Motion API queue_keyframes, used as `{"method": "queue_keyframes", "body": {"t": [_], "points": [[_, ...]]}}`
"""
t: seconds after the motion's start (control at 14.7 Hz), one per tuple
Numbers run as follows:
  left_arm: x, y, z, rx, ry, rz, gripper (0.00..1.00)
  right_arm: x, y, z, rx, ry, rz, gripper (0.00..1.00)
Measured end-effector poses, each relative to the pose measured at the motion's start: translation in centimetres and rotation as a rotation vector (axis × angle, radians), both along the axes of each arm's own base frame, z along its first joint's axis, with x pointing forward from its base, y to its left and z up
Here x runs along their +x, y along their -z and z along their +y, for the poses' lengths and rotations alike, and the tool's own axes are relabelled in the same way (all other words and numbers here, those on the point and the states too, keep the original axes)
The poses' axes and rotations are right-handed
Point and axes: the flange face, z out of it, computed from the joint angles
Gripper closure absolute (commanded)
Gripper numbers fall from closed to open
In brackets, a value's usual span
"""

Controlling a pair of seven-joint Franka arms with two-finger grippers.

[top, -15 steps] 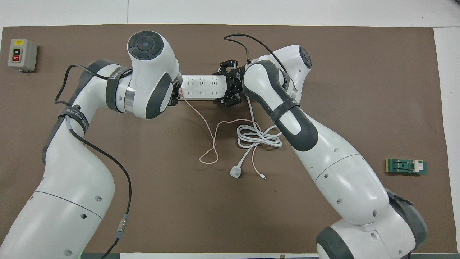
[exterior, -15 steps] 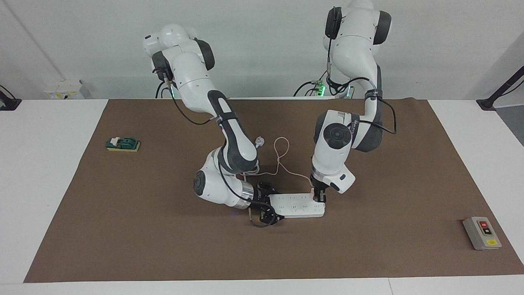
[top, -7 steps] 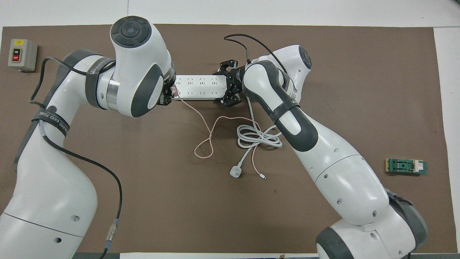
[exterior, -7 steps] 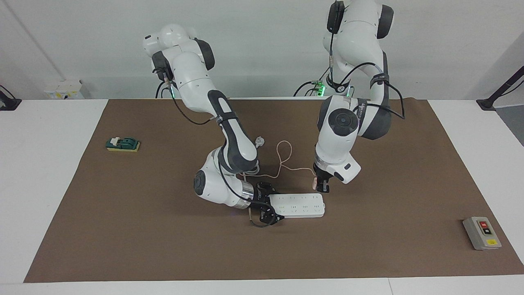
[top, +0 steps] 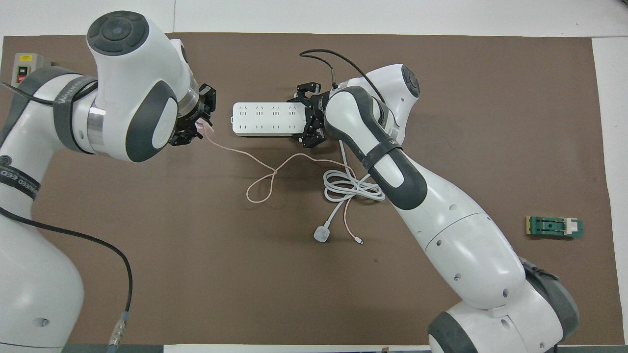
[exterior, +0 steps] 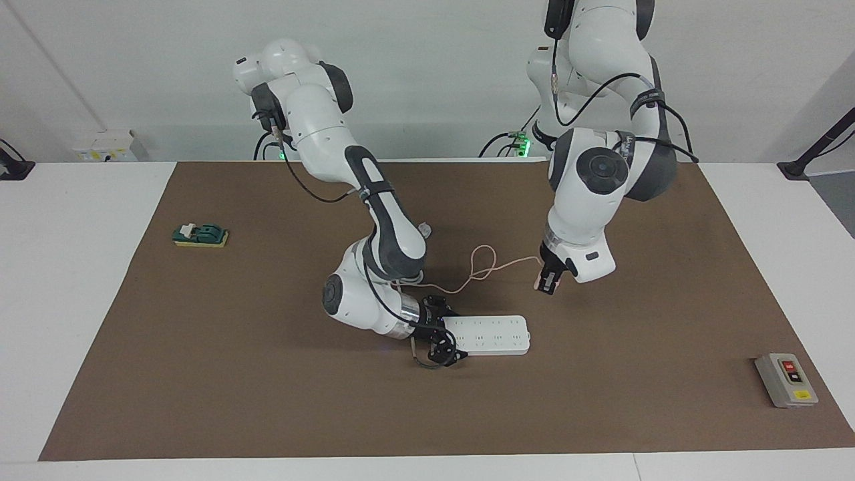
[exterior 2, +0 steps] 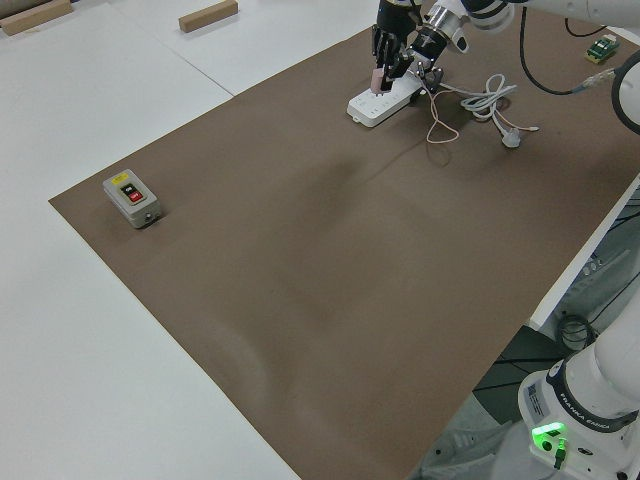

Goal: Unplug charger and place it aside
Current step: 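Pull the pink charger out of the strip with the left gripper, then place the charger on the table nearer the robot while the right gripper withdraws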

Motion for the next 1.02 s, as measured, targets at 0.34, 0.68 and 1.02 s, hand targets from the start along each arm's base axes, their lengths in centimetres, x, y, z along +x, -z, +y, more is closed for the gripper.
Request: {"method": "queue_keyframes", "body": {"t": [0.34,0.68,1.02], "points": [[-0.9,0.4,7.7,-0.049,0.448,0.094,1.0,0.1,-0.1,-0.1,0.0,0.0,0.0,0.0],[-4.9,5.4,19.2,-0.143,0.763,0.125,1.0,0.7,-2.8,-1.6,0.019,-0.016,0.004,0.0],[-9.2,10.5,22.7,-0.252,0.779,-0.064,1.0,2.2,-9.8,-7.1,-0.037,0.007,-0.08,0.0]]}}
